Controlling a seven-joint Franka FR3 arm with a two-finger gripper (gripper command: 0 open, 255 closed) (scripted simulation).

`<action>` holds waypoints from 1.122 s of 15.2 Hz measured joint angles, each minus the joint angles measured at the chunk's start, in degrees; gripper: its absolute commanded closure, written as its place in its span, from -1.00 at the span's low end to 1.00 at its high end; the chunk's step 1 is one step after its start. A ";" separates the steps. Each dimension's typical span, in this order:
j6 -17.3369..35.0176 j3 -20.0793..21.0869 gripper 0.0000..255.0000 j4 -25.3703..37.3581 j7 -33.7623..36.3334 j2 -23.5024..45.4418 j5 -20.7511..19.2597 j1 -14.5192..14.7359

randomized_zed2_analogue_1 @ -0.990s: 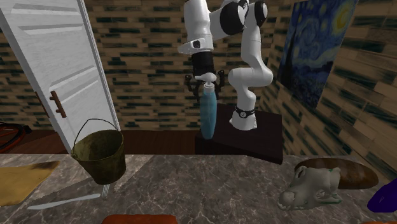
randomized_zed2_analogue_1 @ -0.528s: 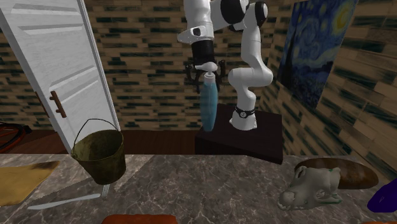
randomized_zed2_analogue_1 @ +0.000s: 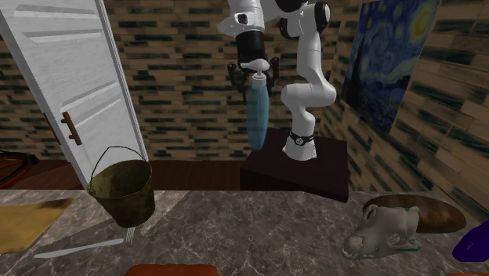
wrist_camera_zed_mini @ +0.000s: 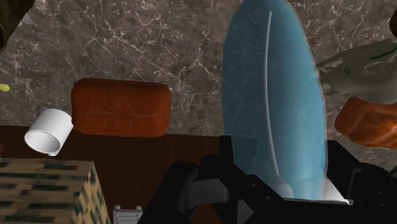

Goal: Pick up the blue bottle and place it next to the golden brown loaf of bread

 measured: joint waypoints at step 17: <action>7.55 14.50 1.00 1.94 17.83 7.41 3.91 6.46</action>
